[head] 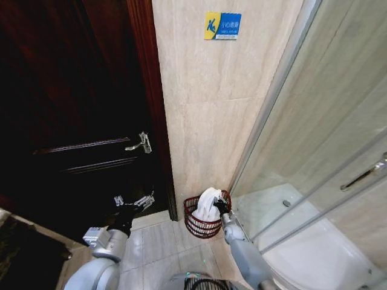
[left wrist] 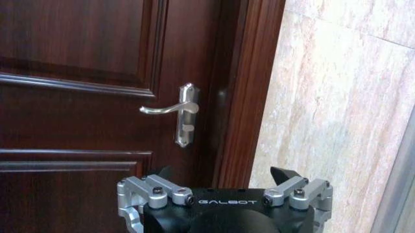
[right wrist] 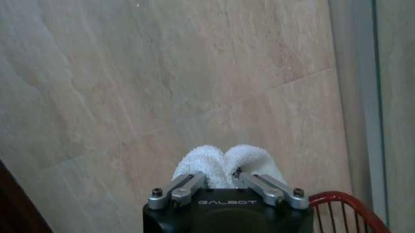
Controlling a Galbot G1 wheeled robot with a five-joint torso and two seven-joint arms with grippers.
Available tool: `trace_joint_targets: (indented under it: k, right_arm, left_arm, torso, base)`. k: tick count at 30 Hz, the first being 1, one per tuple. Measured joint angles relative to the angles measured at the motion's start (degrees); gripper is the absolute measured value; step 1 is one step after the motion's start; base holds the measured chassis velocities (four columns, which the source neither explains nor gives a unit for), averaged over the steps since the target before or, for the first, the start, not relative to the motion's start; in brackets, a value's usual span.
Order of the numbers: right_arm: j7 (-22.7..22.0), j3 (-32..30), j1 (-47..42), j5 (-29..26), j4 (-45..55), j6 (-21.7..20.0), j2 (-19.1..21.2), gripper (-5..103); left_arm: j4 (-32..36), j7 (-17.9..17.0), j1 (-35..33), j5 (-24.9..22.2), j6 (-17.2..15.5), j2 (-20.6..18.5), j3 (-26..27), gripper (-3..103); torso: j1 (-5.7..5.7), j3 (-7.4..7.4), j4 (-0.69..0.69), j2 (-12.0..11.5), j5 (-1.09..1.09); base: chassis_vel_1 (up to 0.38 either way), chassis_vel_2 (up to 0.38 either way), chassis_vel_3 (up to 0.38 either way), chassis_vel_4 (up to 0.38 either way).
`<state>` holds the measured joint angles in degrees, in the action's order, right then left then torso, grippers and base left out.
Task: Discard the used towel into the hamper.
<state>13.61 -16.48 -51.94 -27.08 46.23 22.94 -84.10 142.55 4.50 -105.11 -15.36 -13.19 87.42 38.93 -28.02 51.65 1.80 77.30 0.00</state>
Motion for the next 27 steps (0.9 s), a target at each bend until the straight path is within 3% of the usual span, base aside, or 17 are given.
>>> trace_joint_targets:
  k: [15, 27]
  right_arm:
    - [0.31, -1.28, 1.14, 3.57, -3.77, 0.54, -0.64, 9]
    - [0.99, -1.29, 1.97, 7.06, -2.91, -11.88, 0.56, 9]
  left_arm:
    - [0.0, 0.0, 0.0, 0.0, 0.0, 0.0, 0.0, 100]
    - [0.0, 0.0, 0.0, 0.0, 0.0, 0.0, 0.0, 100]
  torso:
    - [0.0, 0.0, 0.0, 0.0, 0.0]
    - [0.0, 0.0, 0.01, 0.0, 0.01]
  base:
    - [0.0, 0.0, 0.0, 0.0]
    - [0.0, 0.0, 0.0, 0.0]
